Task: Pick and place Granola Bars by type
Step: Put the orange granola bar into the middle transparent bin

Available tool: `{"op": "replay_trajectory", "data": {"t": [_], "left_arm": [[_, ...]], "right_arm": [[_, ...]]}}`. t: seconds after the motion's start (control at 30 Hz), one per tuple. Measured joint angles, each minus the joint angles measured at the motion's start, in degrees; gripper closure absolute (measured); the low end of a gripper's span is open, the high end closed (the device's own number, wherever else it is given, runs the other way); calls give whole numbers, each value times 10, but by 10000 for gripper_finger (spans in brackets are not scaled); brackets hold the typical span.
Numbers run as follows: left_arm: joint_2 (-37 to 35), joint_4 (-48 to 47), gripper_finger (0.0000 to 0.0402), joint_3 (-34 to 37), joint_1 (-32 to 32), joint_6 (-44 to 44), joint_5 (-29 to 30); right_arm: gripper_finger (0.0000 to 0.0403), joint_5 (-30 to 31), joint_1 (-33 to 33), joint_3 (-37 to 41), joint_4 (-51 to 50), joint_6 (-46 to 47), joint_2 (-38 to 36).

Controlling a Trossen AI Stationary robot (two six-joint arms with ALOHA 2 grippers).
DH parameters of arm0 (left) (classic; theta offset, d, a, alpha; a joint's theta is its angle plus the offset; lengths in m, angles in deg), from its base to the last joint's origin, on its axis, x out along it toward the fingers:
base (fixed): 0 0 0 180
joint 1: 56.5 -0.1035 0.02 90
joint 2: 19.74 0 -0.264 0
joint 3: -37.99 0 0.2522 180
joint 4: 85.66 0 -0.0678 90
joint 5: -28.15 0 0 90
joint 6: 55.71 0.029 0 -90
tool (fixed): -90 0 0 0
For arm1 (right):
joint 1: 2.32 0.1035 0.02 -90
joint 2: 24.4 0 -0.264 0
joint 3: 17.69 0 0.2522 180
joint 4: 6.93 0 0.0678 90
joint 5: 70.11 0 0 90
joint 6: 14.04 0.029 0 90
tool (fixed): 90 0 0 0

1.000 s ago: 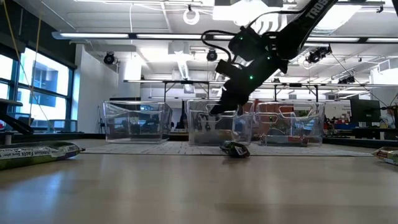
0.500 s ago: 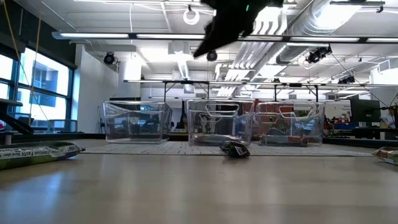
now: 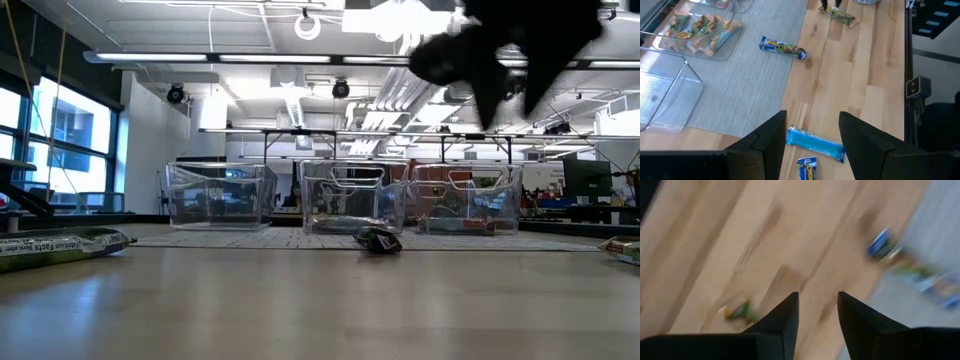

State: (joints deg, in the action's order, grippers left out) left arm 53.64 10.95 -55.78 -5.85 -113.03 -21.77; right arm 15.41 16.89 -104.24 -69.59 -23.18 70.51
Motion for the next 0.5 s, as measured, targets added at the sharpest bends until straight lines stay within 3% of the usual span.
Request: {"op": "replay_trajectory", "data": {"t": [0.1, 0.23, 0.5], "left_arm": [[0, 8, 227, 8, 0, 0, 0], [0, 14, 227, 10, 0, 0, -1], [0, 41, 227, 10, 0, 0, 5]], "right_arm": [[280, 6, 33, 51, 2, 30, 0], [266, 57, 75, 99, 3, 28, 0], [227, 40, 125, 142, 7, 51, 0]]}}
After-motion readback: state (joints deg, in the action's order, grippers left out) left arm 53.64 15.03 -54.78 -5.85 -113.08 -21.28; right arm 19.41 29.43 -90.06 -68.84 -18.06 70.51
